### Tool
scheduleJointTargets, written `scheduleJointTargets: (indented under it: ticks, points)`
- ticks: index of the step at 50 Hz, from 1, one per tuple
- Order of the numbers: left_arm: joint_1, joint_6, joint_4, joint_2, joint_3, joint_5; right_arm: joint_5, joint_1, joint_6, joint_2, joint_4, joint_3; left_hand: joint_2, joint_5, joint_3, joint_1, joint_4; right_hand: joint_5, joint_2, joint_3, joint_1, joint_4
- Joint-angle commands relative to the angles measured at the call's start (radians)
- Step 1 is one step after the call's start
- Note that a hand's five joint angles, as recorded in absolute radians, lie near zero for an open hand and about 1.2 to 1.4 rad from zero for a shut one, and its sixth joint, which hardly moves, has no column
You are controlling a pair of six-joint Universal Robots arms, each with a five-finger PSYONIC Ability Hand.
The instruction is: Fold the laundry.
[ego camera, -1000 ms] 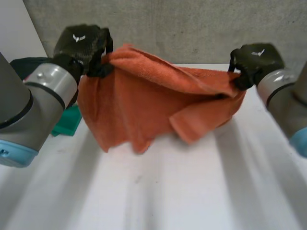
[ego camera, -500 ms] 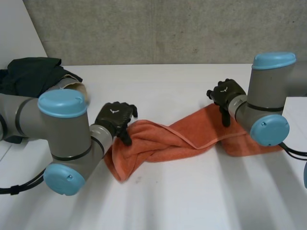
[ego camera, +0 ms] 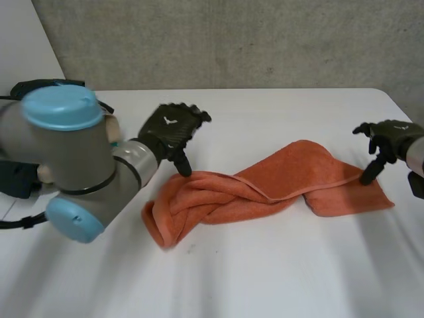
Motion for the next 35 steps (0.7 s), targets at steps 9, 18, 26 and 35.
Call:
scheduleJointTargets:
  ticks: [9,18,26,35]
  points:
    - [0.041,0.143,-0.198,-0.35,0.298,0.107,-0.084,-0.043,-0.182,0.191,-0.167,0.014,0.061,0.077,0.059,0.066,0.065,0.074,-0.407,0.087,0.068,0.082]
    - [0.039,0.139,-0.195,-0.388,0.35,0.1,-0.084,-0.033,-0.191,0.291,-0.281,-0.037,0.944,0.96,0.942,0.949,0.948,0.373,-0.108,0.386,0.367,0.381]
    - [0.039,0.14,-0.123,-0.394,0.444,0.058,-0.069,-0.031,-0.192,0.29,-0.414,-0.118,1.126,1.143,1.124,1.131,1.131,1.174,0.693,1.187,1.168,1.182]
    - [0.044,0.132,0.451,-0.292,0.643,-0.194,0.041,0.012,-0.154,0.227,-0.57,-0.475,1.126,1.143,1.124,1.131,1.131,1.174,0.693,1.187,1.168,1.182]
